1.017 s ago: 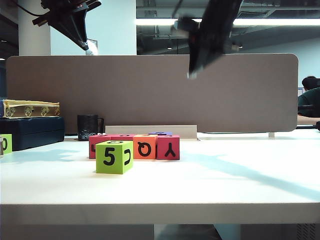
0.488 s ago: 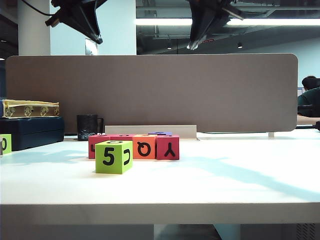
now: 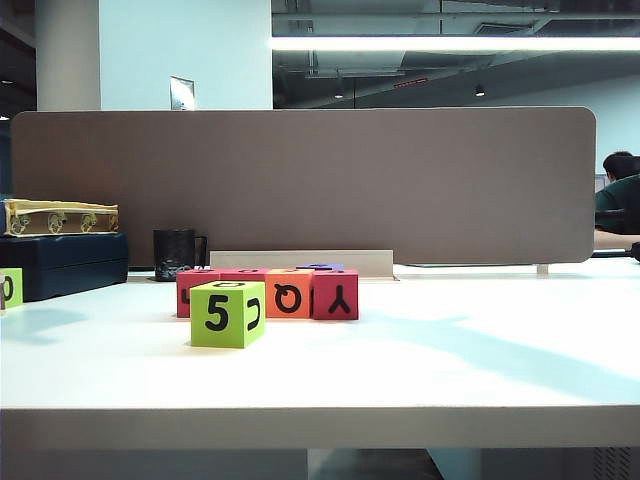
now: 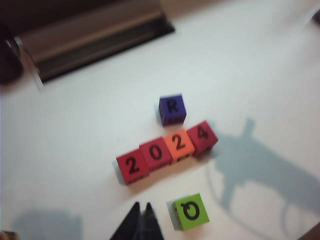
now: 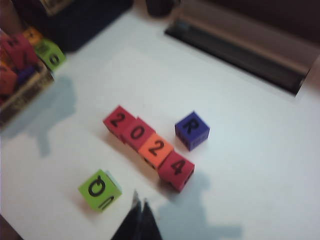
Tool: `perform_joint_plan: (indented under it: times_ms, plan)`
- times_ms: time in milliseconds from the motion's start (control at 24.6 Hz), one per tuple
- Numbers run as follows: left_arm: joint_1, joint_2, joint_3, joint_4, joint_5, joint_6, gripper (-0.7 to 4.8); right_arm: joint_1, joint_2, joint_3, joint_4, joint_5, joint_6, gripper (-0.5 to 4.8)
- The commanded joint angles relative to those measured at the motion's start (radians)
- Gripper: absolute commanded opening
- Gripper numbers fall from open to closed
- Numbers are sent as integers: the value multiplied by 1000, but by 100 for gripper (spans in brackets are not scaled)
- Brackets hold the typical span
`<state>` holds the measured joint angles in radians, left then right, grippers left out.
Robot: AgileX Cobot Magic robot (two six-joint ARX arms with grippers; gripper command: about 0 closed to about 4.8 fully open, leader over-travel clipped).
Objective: Select the appropriate blocks from the scattered letter blocks on the table and arrange them in a row to spell out "2024".
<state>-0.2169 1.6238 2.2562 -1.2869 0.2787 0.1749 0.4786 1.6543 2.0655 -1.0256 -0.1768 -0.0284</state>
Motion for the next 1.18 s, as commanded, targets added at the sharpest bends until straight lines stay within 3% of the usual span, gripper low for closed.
perform_joint_plan:
  times_ms: [41,651,976,1180]
  plan:
    - [0,-95,5,28,-75,-11,-6,1,-69,11,-10,44,-7,-1]
    - [-1,-299,-22,-43,-110,-18,-6,1,-212,10,-245,44,-6,-1]
    - [-1,-447,-288,40,-110,-32,-6,1,-255,2,-300,45,-6,-1]
    - [-1,-615,-650,251,-111,-67,-6,1,-256,2,-325,45,-6,-1]
